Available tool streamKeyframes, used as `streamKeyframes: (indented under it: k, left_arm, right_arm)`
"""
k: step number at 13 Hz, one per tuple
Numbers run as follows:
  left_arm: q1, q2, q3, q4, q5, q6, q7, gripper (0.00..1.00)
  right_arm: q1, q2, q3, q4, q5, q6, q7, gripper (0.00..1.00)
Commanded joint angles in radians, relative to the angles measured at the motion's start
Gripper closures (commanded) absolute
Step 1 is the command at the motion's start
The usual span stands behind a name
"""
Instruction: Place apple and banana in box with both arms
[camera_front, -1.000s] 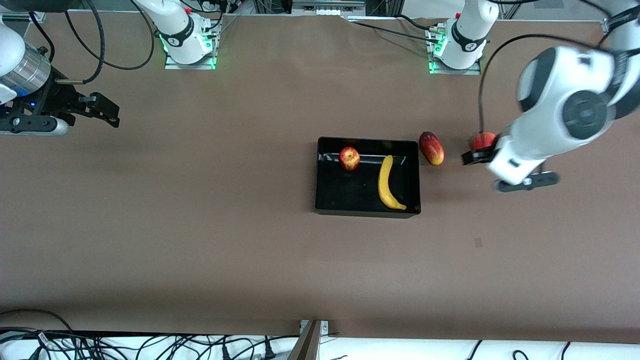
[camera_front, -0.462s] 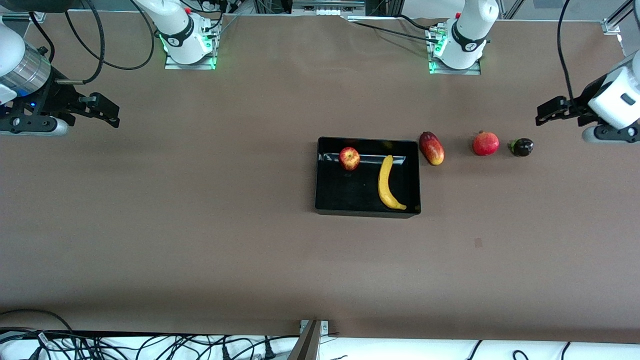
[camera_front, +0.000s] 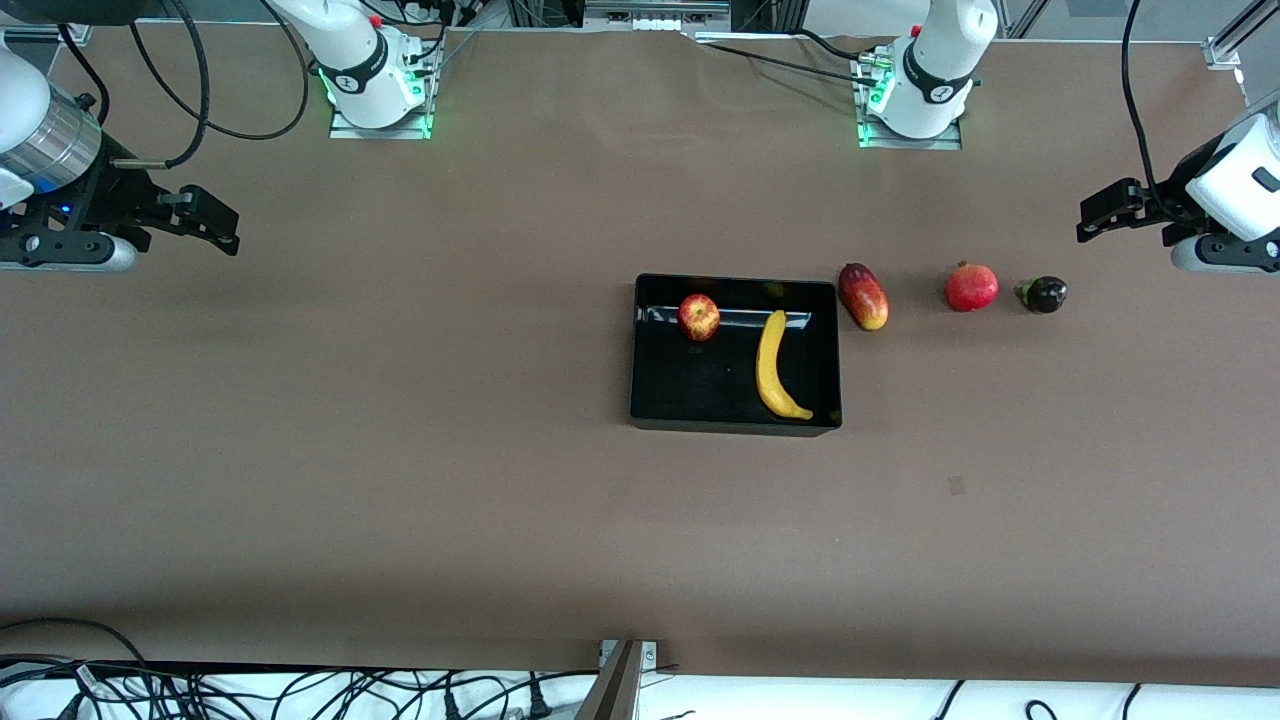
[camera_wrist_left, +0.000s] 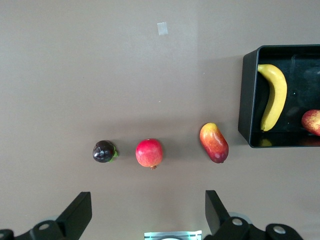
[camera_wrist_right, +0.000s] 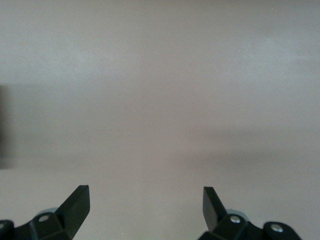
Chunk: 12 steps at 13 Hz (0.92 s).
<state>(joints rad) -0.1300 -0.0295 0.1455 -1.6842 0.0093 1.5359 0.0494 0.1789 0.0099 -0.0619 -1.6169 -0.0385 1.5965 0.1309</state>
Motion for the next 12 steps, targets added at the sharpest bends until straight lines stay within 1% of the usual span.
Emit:
streamKeyframes:
  k: [1, 4, 12]
  left_arm:
    - [0.013, -0.020, 0.003, 0.018, -0.022, 0.013, 0.006, 0.00]
    - [0.012, -0.015, 0.000, 0.070, -0.023, 0.004, -0.057, 0.00]
    - [0.015, -0.003, 0.002, 0.070, -0.014, 0.003, -0.046, 0.00]
  right_arm:
    - [-0.012, 0.004, 0.005, 0.012, 0.020, -0.007, -0.014, 0.00]
    - [-0.012, 0.004, 0.005, 0.012, 0.020, -0.007, -0.014, 0.00]
    - [-0.012, 0.004, 0.005, 0.012, 0.020, -0.007, -0.014, 0.00]
